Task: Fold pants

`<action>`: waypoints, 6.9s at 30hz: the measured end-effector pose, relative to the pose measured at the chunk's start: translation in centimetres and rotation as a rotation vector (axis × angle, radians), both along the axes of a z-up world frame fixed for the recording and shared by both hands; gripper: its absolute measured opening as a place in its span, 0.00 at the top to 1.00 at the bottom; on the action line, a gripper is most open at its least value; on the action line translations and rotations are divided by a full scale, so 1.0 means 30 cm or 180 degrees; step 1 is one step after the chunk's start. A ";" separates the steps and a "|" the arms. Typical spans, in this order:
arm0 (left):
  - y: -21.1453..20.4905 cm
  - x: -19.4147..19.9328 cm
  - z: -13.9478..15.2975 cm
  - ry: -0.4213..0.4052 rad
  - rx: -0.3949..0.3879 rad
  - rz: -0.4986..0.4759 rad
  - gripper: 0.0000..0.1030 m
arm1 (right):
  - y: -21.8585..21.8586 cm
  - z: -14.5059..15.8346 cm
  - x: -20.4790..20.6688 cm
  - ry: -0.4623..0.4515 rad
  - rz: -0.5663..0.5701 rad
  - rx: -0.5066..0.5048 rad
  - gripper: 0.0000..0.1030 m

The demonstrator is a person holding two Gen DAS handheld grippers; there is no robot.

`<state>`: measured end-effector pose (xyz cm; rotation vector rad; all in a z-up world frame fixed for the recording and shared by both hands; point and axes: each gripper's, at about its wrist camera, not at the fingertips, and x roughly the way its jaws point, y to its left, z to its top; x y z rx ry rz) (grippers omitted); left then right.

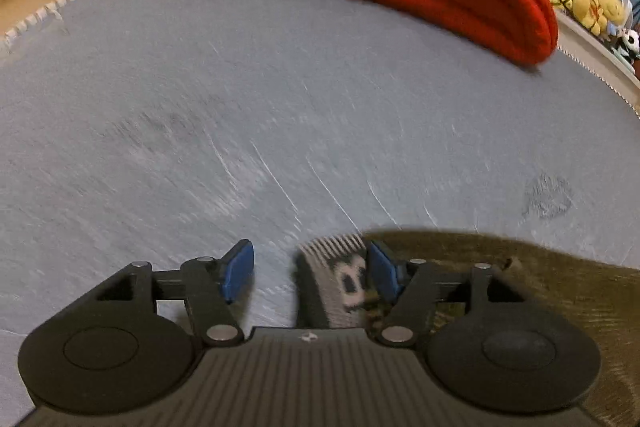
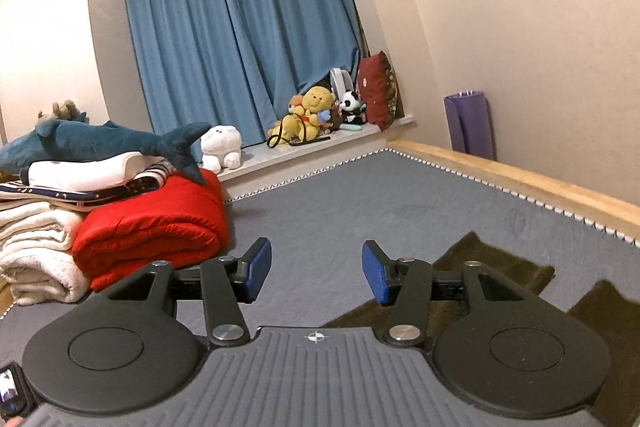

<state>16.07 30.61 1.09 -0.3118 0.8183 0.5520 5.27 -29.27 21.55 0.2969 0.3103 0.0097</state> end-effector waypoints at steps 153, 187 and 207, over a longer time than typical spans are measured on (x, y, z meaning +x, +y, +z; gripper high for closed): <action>-0.641 -0.091 0.233 -0.0202 0.0392 -0.1729 0.34 | 0.155 -0.439 0.122 0.0122 0.0887 -0.0663 0.29; -0.122 0.108 -0.032 -0.0283 -0.0256 -0.1377 0.50 | 0.124 -0.553 0.301 0.0750 0.0722 -0.0584 0.40; -0.218 0.239 -0.167 -0.0050 -0.0014 -0.1914 0.62 | 0.132 -0.542 0.335 0.0847 0.0777 -0.0571 0.38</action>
